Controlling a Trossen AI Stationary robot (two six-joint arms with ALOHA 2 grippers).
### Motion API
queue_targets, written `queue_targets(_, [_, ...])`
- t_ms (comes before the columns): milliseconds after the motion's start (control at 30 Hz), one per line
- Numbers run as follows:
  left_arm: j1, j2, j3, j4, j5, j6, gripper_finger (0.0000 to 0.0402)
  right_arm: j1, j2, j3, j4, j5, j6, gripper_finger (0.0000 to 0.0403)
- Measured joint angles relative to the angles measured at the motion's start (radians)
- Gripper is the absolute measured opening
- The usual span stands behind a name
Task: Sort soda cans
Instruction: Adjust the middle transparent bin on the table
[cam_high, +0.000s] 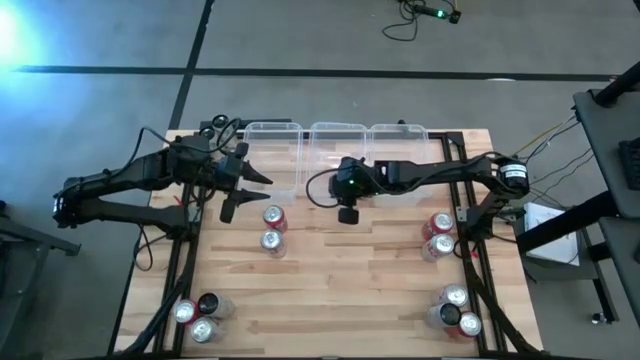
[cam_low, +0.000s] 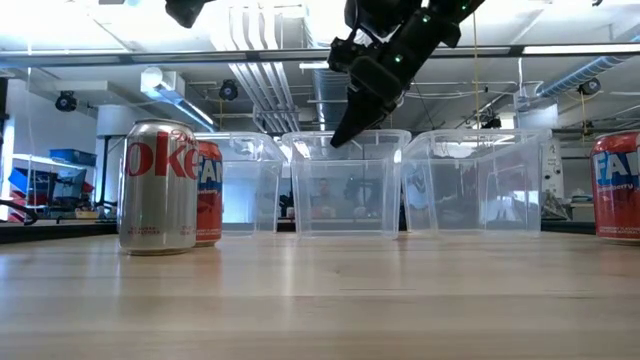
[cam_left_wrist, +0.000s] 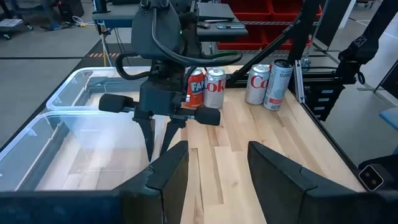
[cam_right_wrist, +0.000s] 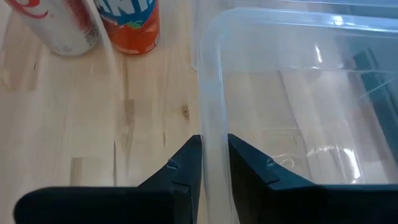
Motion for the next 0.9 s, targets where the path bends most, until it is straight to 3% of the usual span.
queue_targets(500, [0.0, 0.0, 0.0, 0.0, 0.0, -0.011, 0.0151, -0.014, -0.003, 0.0, -0.057, -0.024, -0.151, 0.0045])
queue_targets(900, [0.0, 0.0, 0.0, 0.0, 0.0, -0.011, 0.0151, -0.013, -0.004, 0.02, -0.07, -0.025, -0.071, 0.0056])
